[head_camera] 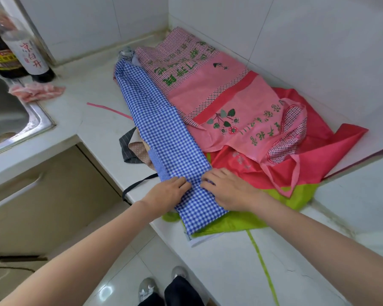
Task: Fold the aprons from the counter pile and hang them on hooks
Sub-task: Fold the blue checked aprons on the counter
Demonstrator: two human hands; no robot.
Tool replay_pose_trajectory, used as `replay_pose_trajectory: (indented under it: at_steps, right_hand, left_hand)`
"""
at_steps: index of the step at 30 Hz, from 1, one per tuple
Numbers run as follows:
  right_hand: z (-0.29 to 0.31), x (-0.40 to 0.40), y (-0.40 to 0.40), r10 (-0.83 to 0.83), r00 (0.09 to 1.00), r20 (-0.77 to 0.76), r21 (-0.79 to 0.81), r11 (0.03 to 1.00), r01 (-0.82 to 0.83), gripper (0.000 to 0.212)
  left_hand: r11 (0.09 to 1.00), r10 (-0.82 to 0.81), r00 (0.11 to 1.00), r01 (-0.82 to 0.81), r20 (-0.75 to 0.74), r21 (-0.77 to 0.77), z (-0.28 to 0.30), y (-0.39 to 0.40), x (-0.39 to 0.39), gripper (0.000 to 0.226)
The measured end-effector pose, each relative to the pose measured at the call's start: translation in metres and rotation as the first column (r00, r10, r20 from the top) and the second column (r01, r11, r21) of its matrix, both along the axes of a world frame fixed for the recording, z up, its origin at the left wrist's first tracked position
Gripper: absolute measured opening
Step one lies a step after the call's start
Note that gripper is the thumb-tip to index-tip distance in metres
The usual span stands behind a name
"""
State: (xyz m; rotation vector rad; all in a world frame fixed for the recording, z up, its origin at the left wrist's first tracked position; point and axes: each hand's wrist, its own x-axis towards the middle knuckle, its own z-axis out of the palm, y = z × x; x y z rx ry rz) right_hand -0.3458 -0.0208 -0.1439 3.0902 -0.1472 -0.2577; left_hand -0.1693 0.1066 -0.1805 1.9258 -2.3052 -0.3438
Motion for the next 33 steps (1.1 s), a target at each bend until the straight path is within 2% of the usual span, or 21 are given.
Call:
replay_pose_trajectory:
  at_steps: [2, 3, 4, 6, 9, 13, 15, 17, 19, 22, 23, 25, 27, 30, 31, 33]
  right_hand:
    - [-0.001, -0.013, 0.002, -0.004, 0.986, -0.169, 0.142, 0.989, 0.029, 0.065]
    - [-0.001, -0.017, 0.001, -0.019, 0.968, -0.25, 0.149, 0.987, 0.058, 0.077]
    - [-0.001, -0.02, -0.002, -0.013, 0.954, -0.3, 0.127, 0.99, 0.054, 0.085]
    - [-0.001, -0.021, -0.008, 0.015, 0.925, -0.38, 0.104, 0.994, 0.027, 0.089]
    - [0.003, -0.017, -0.012, 0.085, 0.894, -0.439, 0.055, 0.996, -0.067, 0.102]
    - [0.001, -0.018, -0.006, 0.152, 0.912, -0.381, -0.039, 0.983, -0.18, 0.09]
    - [0.005, -0.015, -0.007, 0.117, 0.931, -0.346, 0.065, 0.993, -0.101, 0.081]
    - [0.016, -0.006, -0.013, 0.015, 0.954, -0.3, 0.301, 0.95, 0.08, 0.063]
    - [0.028, 0.007, -0.023, -0.124, 0.939, -0.322, 0.473, 0.838, 0.273, 0.039]
    - [0.038, 0.023, -0.039, -0.191, 0.875, -0.446, 0.501, 0.757, 0.42, 0.043]
    - [0.038, 0.028, -0.042, -0.19, 0.861, -0.471, 0.507, 0.741, 0.441, 0.043]
    - [0.039, 0.036, -0.048, -0.188, 0.837, -0.513, 0.535, 0.693, 0.483, 0.034]
    - [0.038, 0.043, -0.055, -0.22, 0.804, -0.553, 0.604, 0.559, 0.568, 0.027]
    - [0.034, 0.045, -0.061, -0.334, 0.745, -0.578, 0.705, 0.257, 0.661, 0.028]
    - [0.031, 0.045, -0.061, -0.371, 0.737, -0.565, 0.719, 0.217, 0.661, 0.027]
    - [0.024, 0.046, -0.057, -0.456, 0.736, -0.5, 0.739, 0.219, 0.638, 0.025]
  left_hand:
    - [0.999, 0.006, 1.0, -0.006, -0.008, -0.049, -0.006, 0.0, -0.002, 0.033]
    - [0.996, 0.026, 0.999, -0.03, -0.045, -0.078, -0.006, 0.002, -0.001, 0.022]
    - [0.995, 0.035, 0.997, -0.041, -0.07, -0.086, -0.007, 0.004, 0.001, 0.017]
    - [0.996, 0.048, 0.987, -0.059, -0.154, -0.068, -0.008, 0.007, 0.003, 0.028]
    - [0.995, 0.018, 0.996, -0.027, -0.09, -0.096, -0.012, 0.01, 0.009, 0.026]
    - [0.996, 0.07, 0.993, -0.075, -0.092, -0.045, -0.015, 0.008, 0.011, 0.017]
    - [0.982, 0.168, 0.963, -0.146, -0.209, 0.118, -0.007, 0.004, 0.011, 0.011]
    - [0.927, 0.33, 0.835, -0.199, -0.439, 0.318, 0.003, 0.002, 0.015, 0.01]
    - [0.848, 0.513, 0.634, -0.267, -0.579, 0.458, 0.018, 0.003, 0.014, 0.017]
    - [0.722, 0.686, 0.243, -0.34, -0.685, 0.602, 0.03, 0.003, 0.016, 0.05]
    - [0.687, 0.719, 0.163, -0.306, -0.675, 0.658, 0.032, 0.004, 0.018, 0.063]
    - [0.665, 0.747, 0.133, -0.184, -0.652, 0.724, 0.035, 0.006, 0.017, 0.093]
    - [0.664, 0.747, 0.06, -0.111, -0.662, 0.739, 0.032, 0.01, 0.017, 0.106]
    - [0.658, 0.733, -0.134, -0.108, -0.667, 0.745, 0.032, 0.013, 0.018, 0.094]
    - [0.659, 0.726, -0.174, -0.104, -0.666, 0.745, 0.034, 0.014, 0.019, 0.088]
    - [0.651, 0.732, -0.166, -0.116, -0.661, 0.75, 0.035, 0.012, 0.02, 0.089]
